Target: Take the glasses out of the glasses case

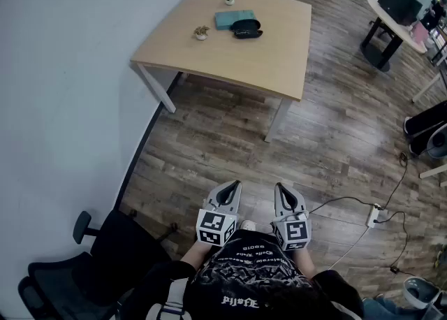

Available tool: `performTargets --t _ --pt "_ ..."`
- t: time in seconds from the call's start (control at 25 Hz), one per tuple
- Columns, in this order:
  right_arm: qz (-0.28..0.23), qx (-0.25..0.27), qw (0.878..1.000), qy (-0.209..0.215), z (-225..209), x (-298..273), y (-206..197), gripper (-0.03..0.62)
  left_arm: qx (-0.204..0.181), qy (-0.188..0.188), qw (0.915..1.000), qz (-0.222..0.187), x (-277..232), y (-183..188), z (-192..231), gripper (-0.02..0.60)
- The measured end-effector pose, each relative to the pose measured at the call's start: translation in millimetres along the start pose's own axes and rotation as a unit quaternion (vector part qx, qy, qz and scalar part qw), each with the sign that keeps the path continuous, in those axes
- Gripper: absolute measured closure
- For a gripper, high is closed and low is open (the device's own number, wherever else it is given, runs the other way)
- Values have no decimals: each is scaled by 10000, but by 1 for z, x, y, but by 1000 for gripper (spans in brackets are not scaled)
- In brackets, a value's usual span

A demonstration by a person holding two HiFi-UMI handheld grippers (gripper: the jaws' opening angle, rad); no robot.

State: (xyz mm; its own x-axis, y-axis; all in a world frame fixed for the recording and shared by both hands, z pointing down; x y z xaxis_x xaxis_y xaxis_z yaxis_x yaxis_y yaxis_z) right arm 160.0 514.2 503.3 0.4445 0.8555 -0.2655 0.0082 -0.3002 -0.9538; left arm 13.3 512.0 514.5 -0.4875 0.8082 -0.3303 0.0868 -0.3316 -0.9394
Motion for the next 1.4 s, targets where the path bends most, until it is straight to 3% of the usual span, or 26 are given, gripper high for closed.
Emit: performTargets --t 0.68,0.76,0.8,0.88,0.92,0.96,1.0,1.4 --pt "-184 -180 9997 -21 -6 -27 13 586 153 -85 9996 -236 -12 11 21 575" --pt "-210 -256 9995 -11 -7 -30 15 495 203 59 9994 -280 -12 12 29 575" --pt "-226 -278 9994 -32 -8 -31 15 491 225 159 9992 -290 -11 12 33 574" --pt "-257 -310 9992 -77 -10 -31 15 483 290 218 9989 -295 -12 12 38 522" --pt "-274 -335 9990 -84 -11 -32 16 406 335 161 9989 -297 -14 13 39 439" --pt "-303 -360 9988 -96 -11 -33 17 373 378 94 9988 -303 -16 15 41 351" --pt "-336 -375 9987 -123 -12 -35 19 373 407 49 9987 -313 -19 18 43 331" --pt "-131 -319 9991 -233 -3 -70 23 373 621 -55 9980 -139 -38 24 80 324"
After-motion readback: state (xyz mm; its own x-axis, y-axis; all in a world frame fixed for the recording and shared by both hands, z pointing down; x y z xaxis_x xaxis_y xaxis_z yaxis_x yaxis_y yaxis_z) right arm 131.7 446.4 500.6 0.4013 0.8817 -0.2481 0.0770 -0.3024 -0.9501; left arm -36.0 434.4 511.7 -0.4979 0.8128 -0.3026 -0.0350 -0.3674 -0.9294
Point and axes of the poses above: the fingertips, and each gripper's own axes: x backward along the fingers, z to its left, y out of its top, the point moved 3 cm from there along x, backward along the fingers, and after that the axes turned 8 degrees about -x, right-handed, at the moved point
